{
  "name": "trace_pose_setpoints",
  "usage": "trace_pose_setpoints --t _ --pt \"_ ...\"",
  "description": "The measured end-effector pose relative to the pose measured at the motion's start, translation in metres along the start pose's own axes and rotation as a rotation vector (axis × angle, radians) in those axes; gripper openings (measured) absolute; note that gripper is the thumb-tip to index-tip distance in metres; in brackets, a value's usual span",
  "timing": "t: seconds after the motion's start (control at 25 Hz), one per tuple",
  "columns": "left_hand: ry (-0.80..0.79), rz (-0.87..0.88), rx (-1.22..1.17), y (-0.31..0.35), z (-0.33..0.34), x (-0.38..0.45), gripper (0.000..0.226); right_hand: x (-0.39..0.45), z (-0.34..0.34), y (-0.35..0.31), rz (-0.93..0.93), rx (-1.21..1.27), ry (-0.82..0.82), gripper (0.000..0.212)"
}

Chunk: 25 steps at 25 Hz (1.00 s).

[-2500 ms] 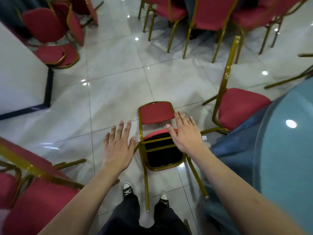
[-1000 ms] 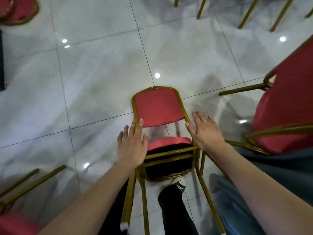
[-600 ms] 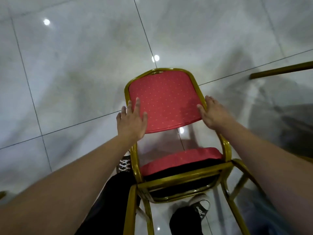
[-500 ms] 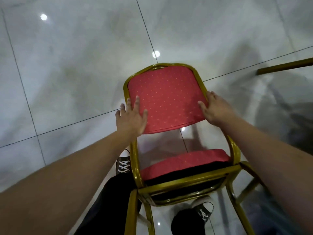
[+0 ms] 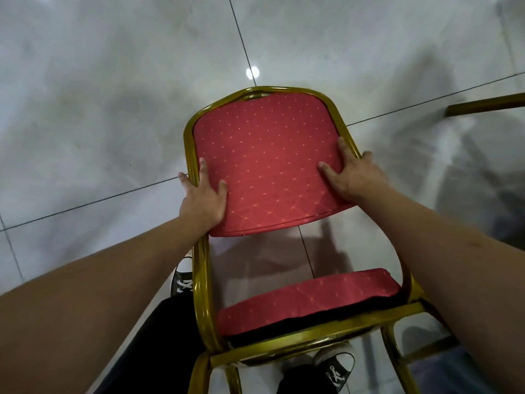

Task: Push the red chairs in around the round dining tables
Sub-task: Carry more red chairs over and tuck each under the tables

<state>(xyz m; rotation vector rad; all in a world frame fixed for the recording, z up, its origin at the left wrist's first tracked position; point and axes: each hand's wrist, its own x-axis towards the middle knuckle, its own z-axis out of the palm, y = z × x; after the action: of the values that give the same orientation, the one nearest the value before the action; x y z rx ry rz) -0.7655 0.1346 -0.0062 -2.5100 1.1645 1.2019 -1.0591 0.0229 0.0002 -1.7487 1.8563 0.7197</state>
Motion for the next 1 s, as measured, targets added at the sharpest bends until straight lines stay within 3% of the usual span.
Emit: trace_pose_setpoints --t 0.2,0.48,1.0 --pt "-0.001 -0.039 -0.084 0.005 -0.005 -0.001 0.079 0.01 -0.002 0.009 0.121 0.221 0.033 0.108" --pt "0.04 -0.054 -0.215 0.038 -0.054 -0.035 0.097 -0.031 -0.049 0.024 0.143 0.34 0.194 0.102" --pt "0.369 0.36 -0.372 0.165 -0.241 -0.19 0.098 -0.184 -0.269 0.075 0.054 0.705 0.498 0.089"
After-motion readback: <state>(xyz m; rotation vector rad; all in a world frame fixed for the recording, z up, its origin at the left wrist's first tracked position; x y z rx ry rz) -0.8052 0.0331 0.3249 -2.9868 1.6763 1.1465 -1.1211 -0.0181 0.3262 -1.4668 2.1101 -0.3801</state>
